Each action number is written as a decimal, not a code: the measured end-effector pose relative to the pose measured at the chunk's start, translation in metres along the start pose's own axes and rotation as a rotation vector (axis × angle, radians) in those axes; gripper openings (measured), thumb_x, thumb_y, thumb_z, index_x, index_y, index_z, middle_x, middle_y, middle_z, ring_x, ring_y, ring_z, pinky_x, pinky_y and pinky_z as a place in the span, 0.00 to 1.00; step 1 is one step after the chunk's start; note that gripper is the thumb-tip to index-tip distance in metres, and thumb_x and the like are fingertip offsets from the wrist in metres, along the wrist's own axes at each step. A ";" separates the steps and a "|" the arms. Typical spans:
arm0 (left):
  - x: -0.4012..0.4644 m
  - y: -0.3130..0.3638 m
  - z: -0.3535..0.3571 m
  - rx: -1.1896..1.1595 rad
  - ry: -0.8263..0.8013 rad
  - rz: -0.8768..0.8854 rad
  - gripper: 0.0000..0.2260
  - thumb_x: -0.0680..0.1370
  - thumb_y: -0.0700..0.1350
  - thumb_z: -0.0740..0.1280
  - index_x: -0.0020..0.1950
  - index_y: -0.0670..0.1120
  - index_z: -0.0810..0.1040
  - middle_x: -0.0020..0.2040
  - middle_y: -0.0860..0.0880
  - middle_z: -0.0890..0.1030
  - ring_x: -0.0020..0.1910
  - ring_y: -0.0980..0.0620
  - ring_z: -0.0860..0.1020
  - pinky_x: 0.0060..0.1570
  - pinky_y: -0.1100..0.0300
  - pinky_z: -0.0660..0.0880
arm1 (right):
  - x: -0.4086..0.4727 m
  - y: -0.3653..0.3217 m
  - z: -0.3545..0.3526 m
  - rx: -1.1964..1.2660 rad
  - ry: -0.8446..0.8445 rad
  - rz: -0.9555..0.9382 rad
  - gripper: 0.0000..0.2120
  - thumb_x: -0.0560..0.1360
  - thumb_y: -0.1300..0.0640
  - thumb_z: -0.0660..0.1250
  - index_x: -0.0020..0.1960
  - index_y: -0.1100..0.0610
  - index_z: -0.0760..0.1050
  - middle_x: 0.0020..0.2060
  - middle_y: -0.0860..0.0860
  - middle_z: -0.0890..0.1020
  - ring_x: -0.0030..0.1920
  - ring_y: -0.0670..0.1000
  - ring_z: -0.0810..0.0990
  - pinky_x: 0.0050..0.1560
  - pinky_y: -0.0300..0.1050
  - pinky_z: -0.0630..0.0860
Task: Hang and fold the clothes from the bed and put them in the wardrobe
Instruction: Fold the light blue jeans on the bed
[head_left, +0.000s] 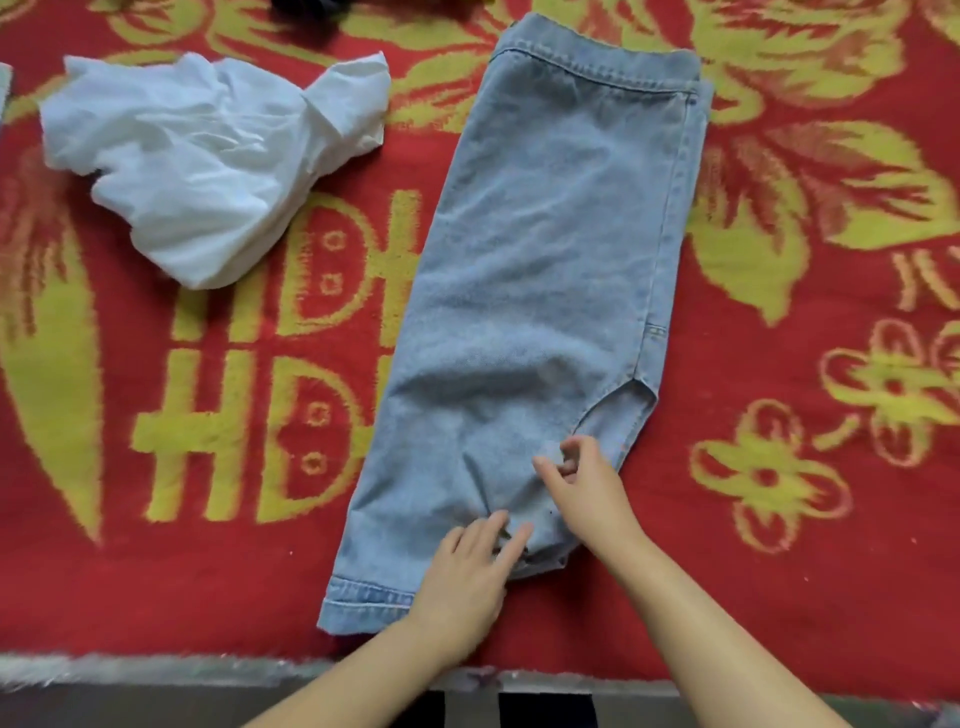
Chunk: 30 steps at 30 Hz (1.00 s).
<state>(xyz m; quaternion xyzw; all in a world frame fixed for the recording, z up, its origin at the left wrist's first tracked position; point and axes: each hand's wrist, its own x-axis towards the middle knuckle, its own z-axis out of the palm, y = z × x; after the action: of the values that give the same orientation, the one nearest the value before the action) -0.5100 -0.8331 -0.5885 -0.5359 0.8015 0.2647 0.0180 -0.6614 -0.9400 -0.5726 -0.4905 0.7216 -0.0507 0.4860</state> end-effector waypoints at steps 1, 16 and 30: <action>0.000 0.000 -0.002 -0.087 -0.005 0.025 0.29 0.66 0.44 0.65 0.68 0.48 0.68 0.64 0.43 0.72 0.54 0.47 0.79 0.52 0.56 0.75 | -0.005 -0.001 0.008 0.033 0.000 0.050 0.20 0.76 0.50 0.68 0.62 0.59 0.66 0.48 0.55 0.80 0.47 0.53 0.78 0.43 0.39 0.64; -0.082 -0.109 -0.035 0.266 -0.296 0.277 0.48 0.58 0.39 0.70 0.77 0.44 0.56 0.78 0.41 0.55 0.74 0.45 0.61 0.63 0.46 0.69 | -0.049 0.002 0.030 -0.267 0.256 0.071 0.19 0.78 0.59 0.59 0.68 0.57 0.64 0.58 0.59 0.77 0.53 0.63 0.77 0.45 0.52 0.69; -0.050 -0.059 -0.091 0.111 -0.445 0.224 0.23 0.72 0.35 0.64 0.67 0.45 0.72 0.64 0.44 0.75 0.61 0.44 0.76 0.53 0.53 0.75 | -0.110 0.044 0.078 -1.045 -0.185 -0.544 0.62 0.52 0.43 0.79 0.78 0.49 0.51 0.73 0.56 0.67 0.70 0.64 0.68 0.63 0.76 0.53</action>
<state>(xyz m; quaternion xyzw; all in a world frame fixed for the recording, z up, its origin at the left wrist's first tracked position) -0.4140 -0.8475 -0.5189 -0.3705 0.8454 0.3323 0.1940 -0.6269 -0.8027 -0.5662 -0.8341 0.4542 0.2313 0.2108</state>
